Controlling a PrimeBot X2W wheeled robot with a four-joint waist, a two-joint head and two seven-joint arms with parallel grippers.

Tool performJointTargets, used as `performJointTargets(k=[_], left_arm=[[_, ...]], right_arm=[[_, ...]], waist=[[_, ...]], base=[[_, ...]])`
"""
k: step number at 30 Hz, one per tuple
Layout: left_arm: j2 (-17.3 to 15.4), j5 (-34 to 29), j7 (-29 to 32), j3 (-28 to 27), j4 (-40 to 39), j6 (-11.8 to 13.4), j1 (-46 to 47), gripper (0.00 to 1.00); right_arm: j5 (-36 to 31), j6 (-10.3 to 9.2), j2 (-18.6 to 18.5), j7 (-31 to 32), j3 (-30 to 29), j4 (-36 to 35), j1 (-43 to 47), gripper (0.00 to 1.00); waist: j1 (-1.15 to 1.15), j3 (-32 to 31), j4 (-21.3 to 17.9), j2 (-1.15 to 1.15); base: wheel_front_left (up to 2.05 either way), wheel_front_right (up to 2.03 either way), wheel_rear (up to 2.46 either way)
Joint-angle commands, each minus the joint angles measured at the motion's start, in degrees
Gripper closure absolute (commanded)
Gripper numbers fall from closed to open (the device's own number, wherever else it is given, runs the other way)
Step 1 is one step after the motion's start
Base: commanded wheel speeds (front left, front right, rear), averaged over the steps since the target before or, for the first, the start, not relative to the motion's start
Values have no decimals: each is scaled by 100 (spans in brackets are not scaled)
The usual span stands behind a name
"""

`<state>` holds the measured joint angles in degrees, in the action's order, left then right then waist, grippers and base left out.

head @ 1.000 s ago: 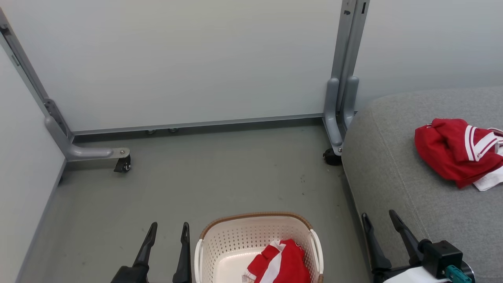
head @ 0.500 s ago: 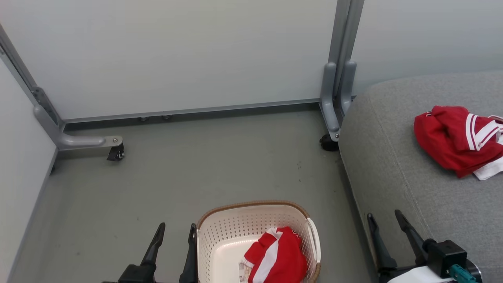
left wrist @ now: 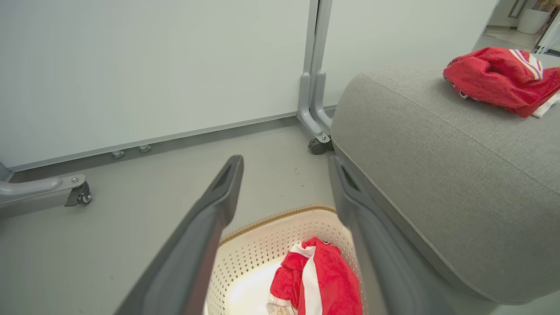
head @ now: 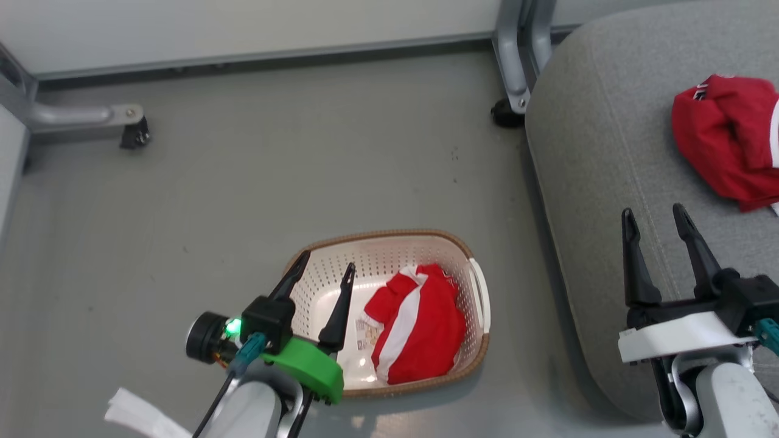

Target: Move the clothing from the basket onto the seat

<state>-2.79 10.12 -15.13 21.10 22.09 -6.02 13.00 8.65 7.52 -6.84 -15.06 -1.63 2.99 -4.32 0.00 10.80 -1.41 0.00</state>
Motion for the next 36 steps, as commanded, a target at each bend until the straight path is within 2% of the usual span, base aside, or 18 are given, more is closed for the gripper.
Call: performJointTargets(k=[1, 5, 9, 15, 17, 25, 36], left_arm=[[-21, 25, 2, 126, 344, -63, 408, 0], [-22, 167, 335, 621, 1364, -146, 1402, 0], [-26, 696, 893, 1547, 2130, -150, 2311, 0], [-242, 1358, 1762, 2868, 2954, -142, 3428, 0], [-252, 1565, 2009, 3129, 3145, -139, 3719, 0], [-420, 2430, 2610, 3776, 3577, -139, 4395, 0], [-817, 2940, 3320, 4629, 3928, -139, 5008, 0]], right_arm=[[-75, -6, -26, -16, 13, -55, -196, 0], [-165, -7, -23, -16, 82, -214, -558, 0], [-285, -7, 21, -16, 172, -361, -837, 0], [-349, -7, 125, -16, 289, -622, -1165, 0], [-337, -6, 171, -16, 322, -714, -1234, 0], [-288, -7, 296, -16, 437, -967, -1520, 0], [-74, -7, 381, -16, 717, -1309, -1771, 0]], waist=[[0, 1220, -247, 0], [0, 1793, -417, 0], [0, 2335, -605, 0], [0, 3019, -861, 0], [0, 3205, -932, 0], [0, 3839, -1206, 0], [0, 4337, -1523, 0]], base=[[0, 0, 0], [0, 0, 0], [0, 0, 0], [0, 0, 0], [0, 0, 0], [0, 0, 0], [0, 0, 0]])
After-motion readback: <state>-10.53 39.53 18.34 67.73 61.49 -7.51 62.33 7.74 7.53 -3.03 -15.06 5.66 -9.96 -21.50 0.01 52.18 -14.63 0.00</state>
